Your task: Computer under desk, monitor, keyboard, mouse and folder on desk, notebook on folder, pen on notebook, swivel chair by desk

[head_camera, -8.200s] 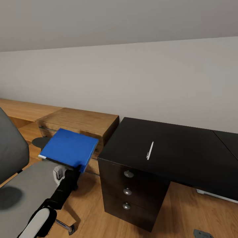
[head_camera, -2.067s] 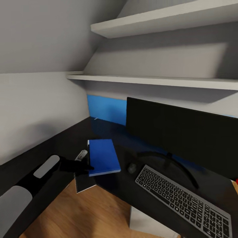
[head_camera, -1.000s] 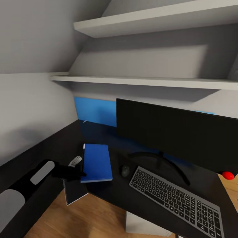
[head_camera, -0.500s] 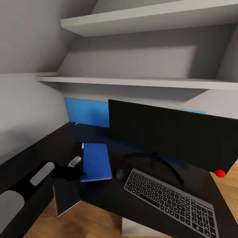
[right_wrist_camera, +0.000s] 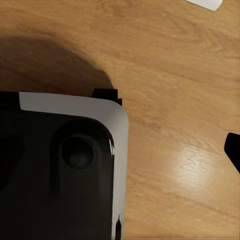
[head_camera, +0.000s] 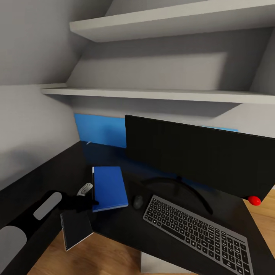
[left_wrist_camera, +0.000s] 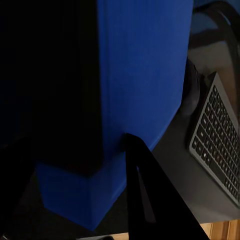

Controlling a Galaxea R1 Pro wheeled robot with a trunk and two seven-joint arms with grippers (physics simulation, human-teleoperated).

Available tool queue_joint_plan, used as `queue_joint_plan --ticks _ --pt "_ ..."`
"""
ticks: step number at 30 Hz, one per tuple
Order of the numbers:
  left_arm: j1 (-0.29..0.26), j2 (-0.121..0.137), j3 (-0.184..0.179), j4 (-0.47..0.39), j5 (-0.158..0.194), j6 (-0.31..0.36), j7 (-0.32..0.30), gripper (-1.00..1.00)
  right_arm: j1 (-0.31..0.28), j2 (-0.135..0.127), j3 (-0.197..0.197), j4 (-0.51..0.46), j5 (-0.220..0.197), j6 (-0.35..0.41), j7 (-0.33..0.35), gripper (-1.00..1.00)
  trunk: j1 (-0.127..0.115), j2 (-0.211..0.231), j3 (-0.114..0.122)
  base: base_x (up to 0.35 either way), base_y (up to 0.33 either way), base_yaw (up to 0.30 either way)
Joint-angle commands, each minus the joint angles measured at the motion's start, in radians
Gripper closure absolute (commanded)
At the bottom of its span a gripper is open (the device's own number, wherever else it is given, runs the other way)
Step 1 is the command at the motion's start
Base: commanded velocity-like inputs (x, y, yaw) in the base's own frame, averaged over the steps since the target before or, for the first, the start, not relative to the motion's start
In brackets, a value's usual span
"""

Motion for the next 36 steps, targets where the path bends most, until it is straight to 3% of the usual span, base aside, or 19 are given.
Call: queue_joint_plan --ticks 1,6,11,13,17,23,36 --pt "-0.001 0.001 -0.003 0.0 -0.008 0.0 -0.01 1.0 -0.001 -0.001 0.007 0.001 -0.01 -0.003 0.004 -1.0 0.0 -0.001 -0.001 0.0 0.0 0.0" --pt "-0.001 0.001 -0.002 0.0 -0.009 0.0 -0.005 1.0 -0.002 0.0 0.006 -0.002 -0.014 -0.073 0.001 -1.0 0.0 -0.001 -0.001 0.137 0.057 0.0" --pt "0.0 0.001 -0.003 0.0 -0.009 0.002 -0.005 1.0 -0.006 0.011 0.005 -0.098 -0.016 0.072 0.0 -1.0 0.0 -0.001 -0.001 0.01 0.004 0.0" --pt "0.0 0.001 -0.003 0.0 -0.009 0.002 -0.005 1.0 0.009 0.007 0.004 -0.228 -0.015 0.121 -0.001 -1.0 0.0 -0.001 -0.001 0.002 0.001 0.0" --pt "0.0 -0.001 -0.002 0.0 -0.009 0.002 -0.005 1.0 0.069 0.003 0.0 -0.371 -0.011 0.241 -0.009 -1.0 0.0 -0.001 -0.001 0.001 0.0 -0.019" --pt "-0.001 -0.001 -0.002 0.0 -0.009 0.001 -0.004 1.0 0.076 0.002 0.0 -0.381 -0.011 0.253 -0.009 -1.0 0.0 -0.001 -0.001 0.001 0.0 -0.03" --pt "-0.001 -0.005 -0.003 0.0 -0.01 -0.005 0.001 1.0 0.079 0.005 0.003 -0.342 -0.011 0.18 -0.01 -1.0 0.0 -0.001 -0.001 0.093 0.036 -0.002"
